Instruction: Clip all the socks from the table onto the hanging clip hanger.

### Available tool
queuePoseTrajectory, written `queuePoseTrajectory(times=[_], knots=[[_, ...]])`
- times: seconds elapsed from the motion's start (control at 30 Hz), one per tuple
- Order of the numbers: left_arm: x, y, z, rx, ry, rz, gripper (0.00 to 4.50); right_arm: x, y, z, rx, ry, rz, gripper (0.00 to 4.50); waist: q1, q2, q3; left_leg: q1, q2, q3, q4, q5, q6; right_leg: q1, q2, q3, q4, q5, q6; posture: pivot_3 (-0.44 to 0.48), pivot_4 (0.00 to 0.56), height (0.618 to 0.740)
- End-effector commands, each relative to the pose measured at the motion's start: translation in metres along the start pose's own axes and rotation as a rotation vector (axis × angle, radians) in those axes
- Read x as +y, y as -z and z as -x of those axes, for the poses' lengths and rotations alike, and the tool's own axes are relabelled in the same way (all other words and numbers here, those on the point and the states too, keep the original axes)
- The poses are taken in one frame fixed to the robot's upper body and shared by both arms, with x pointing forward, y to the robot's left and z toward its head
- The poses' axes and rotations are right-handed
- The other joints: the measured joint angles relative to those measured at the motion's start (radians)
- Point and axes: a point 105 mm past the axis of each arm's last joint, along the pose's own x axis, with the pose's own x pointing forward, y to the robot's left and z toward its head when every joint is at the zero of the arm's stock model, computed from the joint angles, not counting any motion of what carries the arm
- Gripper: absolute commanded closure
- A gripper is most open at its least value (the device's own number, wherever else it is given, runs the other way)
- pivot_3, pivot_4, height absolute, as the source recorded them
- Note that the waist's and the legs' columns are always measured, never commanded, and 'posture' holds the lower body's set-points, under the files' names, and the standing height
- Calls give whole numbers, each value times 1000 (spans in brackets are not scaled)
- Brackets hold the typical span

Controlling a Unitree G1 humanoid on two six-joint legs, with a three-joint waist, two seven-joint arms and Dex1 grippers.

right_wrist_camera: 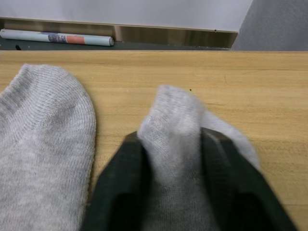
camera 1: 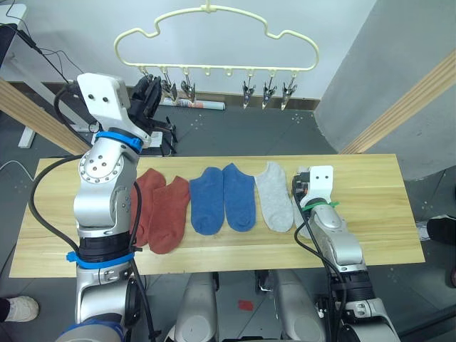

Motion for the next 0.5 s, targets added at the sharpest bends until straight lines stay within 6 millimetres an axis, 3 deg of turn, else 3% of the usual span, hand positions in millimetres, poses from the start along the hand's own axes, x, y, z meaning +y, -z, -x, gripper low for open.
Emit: queuePoseTrajectory(times=[0.03,0.07,0.2,0.33,0.5], knots=[[2,-11,3,-40,2,3,4320,-4,16,6,53,6,30,4150,0,0,0,0,0,0,0,0,0,0,0,0,0,0,0,4,481,740],[1,-11,3,-37,9,31,4320,-1,13,8,38,-18,45,4481,0,0,0,0,0,0,0,0,0,0,0,0,0,0,0,4,481,740],[0,-16,4,-30,62,140,4320,24,-12,17,-63,-166,95,4500,0,0,0,0,0,0,0,0,0,0,0,0,0,0,0,20,473,740],[-4,-23,10,17,166,228,4320,74,-58,44,-245,-442,221,4500,-7,0,0,-1,0,0,0,0,0,-1,0,0,0,0,0,33,472,740],[-3,-31,9,71,208,340,4320,126,-94,63,-391,-633,267,4500,-6,0,0,0,1,-2,0,1,-2,-1,2,-1,1,0,0,46,467,740]])
